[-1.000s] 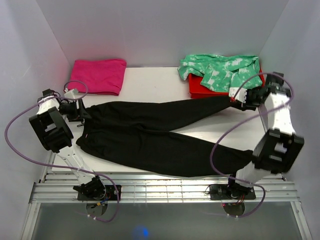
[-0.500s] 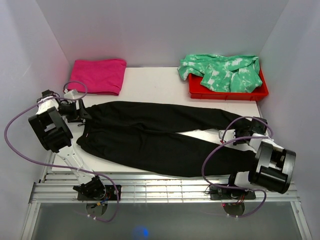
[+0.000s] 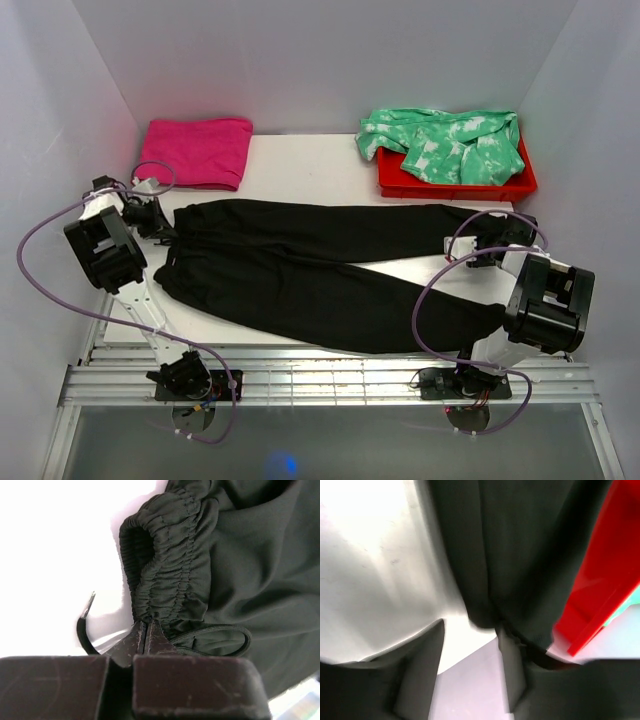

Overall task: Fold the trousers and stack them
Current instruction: Flatten the trousers out

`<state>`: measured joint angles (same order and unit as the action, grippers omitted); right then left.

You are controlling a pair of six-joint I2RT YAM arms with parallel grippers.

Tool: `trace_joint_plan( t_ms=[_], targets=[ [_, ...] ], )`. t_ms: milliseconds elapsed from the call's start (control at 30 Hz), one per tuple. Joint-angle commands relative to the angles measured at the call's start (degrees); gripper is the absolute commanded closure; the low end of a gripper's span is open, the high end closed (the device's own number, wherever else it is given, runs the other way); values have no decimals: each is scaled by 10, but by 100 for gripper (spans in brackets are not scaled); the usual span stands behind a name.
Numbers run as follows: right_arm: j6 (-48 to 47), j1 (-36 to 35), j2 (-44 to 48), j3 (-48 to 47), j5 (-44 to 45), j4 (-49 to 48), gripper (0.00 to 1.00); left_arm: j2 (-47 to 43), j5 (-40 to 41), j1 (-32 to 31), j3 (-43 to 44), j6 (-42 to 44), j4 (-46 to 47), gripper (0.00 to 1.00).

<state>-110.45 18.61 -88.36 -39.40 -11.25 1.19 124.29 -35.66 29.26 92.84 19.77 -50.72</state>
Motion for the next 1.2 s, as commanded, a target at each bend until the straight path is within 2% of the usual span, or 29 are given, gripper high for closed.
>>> trace_joint_plan(
  t_ms=[0, 33, 100, 167, 200, 233, 267, 300, 333, 367, 467, 567, 600, 700, 800, 967, 1000, 1067, 1100, 1133, 1167],
  targets=[
    [34, -2, 8, -40, 10, 5, 43, 10, 68, 17, 50, 1, 16, 100],
    [45, 0, 10, -49, 9, 7, 33, 9, 75, 19, 52, 4, 15, 100],
    [100, 2, 17, -74, 5, 21, 27, 1, 88, 30, 59, 6, 18, 100],
    [145, 4, 19, -145, -2, 100, 18, -4, 89, 42, 62, 6, 19, 100],
    [167, 11, 19, -176, -23, 142, 15, -9, 84, 45, 61, 7, 18, 96],
    [199, 15, 16, -244, -34, 191, 9, -14, 55, 51, 59, 13, 17, 66],
    [207, 19, 10, -278, -57, 301, 9, -22, 33, 53, 53, 18, 15, 52],
    [208, 27, 6, -310, -68, 361, 9, -41, 15, 54, 38, 23, 15, 42],
    [197, 33, 2, -367, -79, 487, 11, -52, -10, 54, 30, 29, 15, 25],
    [188, 37, -9, -390, -94, 551, 12, -61, -19, 54, 24, 30, 15, 20],
    [176, 49, -30, -422, -92, 738, 15, -95, -31, 54, 9, 37, 12, 18],
    [193, 52, -4, -350, -55, 739, 18, -127, -34, 54, -5, 56, 4, 17],
    [177, 53, 16, -289, -24, 738, 18, -135, -37, 54, -6, 63, -3, 17],
    [194, 53, 19, -220, -13, 738, 18, -154, -45, 54, -9, 87, -20, 17],
    [232, 52, -4, -200, -31, 723, 16, -168, -49, 53, -30, 107, -27, 17],
    [277, 45, -38, -177, -28, 632, 16, -180, -50, 53, -73, 130, -25, 17],
    [284, 39, -44, -170, -23, 615, 19, -182, -50, 53, -87, 130, -19, 17],
    [295, 33, -69, -156, 1, 570, 45, -181, -44, 53, -100, 127, -11, 19],
    [301, 30, -78, -154, 8, 550, 61, -181, -42, 53, -113, 124, 0, 20],
    [306, 30, -88, -157, 13, 535, 87, -179, -38, 53, -119, 119, 4, 20],
    [318, 31, -108, -175, 22, 514, 92, -179, -35, 53, -122, 118, 7, 22]
  ],
)
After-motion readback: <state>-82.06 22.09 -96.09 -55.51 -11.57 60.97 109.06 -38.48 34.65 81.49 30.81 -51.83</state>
